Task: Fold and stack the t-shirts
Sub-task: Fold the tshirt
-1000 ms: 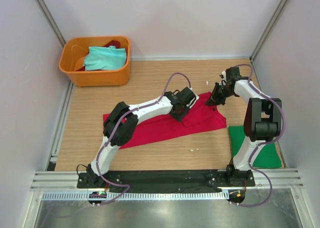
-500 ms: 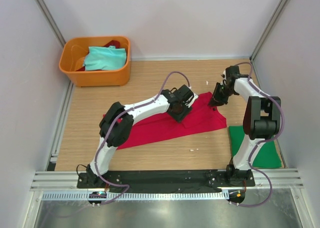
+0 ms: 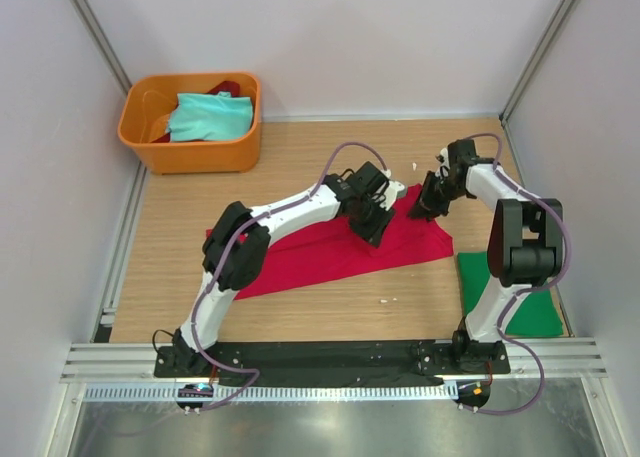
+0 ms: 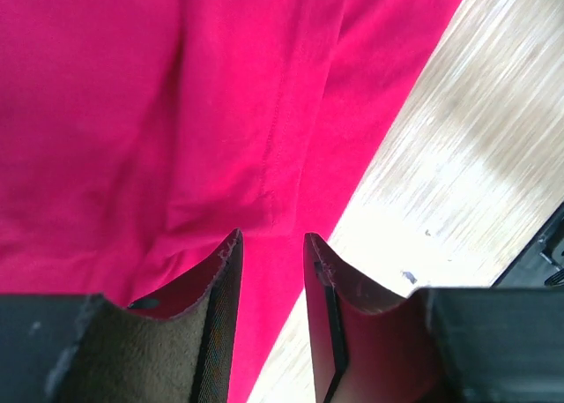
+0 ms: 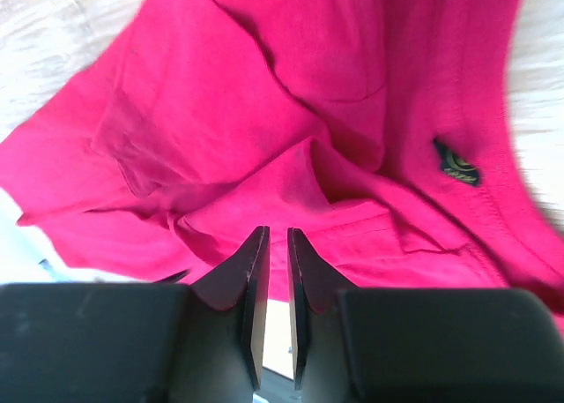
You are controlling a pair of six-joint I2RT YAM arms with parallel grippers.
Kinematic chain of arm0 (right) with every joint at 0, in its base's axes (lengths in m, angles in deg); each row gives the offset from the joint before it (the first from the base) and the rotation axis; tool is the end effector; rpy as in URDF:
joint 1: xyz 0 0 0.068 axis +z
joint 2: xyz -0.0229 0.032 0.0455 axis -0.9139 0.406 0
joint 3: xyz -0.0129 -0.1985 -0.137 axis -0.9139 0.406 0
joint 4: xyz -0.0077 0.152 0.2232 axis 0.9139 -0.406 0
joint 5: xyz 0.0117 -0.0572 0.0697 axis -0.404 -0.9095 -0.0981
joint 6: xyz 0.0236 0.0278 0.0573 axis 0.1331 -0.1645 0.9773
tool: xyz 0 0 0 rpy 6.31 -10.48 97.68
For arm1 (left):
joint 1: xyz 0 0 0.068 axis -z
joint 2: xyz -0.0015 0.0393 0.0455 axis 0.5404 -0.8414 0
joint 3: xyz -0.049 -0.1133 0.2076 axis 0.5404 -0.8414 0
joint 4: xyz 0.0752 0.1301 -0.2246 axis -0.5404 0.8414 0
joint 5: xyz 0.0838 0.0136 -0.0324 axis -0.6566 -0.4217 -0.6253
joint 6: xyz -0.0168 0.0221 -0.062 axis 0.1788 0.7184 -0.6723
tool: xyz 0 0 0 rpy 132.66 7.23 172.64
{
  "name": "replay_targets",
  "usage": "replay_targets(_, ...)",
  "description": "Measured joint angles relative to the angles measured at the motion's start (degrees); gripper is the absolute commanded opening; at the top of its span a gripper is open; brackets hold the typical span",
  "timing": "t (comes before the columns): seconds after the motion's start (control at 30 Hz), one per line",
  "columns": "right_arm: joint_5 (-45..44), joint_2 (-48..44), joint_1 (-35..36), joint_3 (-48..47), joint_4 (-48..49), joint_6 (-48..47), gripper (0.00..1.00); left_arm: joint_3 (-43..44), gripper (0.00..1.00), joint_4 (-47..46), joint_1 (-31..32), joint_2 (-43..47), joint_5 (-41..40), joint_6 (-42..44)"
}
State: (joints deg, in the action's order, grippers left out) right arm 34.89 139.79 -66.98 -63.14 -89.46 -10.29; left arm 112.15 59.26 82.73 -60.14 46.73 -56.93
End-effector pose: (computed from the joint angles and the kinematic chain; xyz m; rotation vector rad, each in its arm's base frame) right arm 0.3643 0.0162 0.1413 0.4423 2.7728 0.6734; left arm 0.2930 -0.3731 0.1650 1.0505 2.5035 -0.7128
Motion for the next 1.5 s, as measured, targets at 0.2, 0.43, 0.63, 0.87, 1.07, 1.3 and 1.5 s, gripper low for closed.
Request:
replay_targets(0.2, 1.44, 2.56, 0.09, 1.92, 3.48, 2.21, 0.20, -3.19, 0.33, -1.42, 0.11, -4.31, 3.17, -1.27)
replay_targets(0.43, -2.01, 6.12, 0.07, 1.95, 6.86, 3.06, 0.23, -3.76, 0.36, -2.62, -0.07, -4.07, 3.93, -1.27)
replay_targets(0.63, -3.10, 6.88, 0.07, 0.70, 6.16, 4.44, 0.29, -3.69, 0.47, -2.32, 0.00, -3.34, 3.80, -1.29)
replay_targets(0.87, -9.84, 3.43, 0.50, -2.62, 0.57, 6.43, 0.56, 1.27, 0.51, 2.73, -1.60, 2.16, 1.75, -1.05)
replay_targets(1.07, -14.64, -4.11, 1.81, -3.10, -0.85, 12.33, 1.00, 0.28, 0.51, 2.32, -8.55, 16.15, 1.38, -1.57)
replay_targets(1.3, -27.08, -3.43, 11.15, -4.42, -7.28, 24.44, 1.00, -10.05, 0.52, 1.66, -16.65, 28.68, 0.52, -2.95)
replay_targets(1.5, -34.64, 4.72, 19.23, -10.27, -13.38, 35.80, 1.00, -18.62, 0.52, 3.04, -19.17, 33.94, -0.81, -3.39)
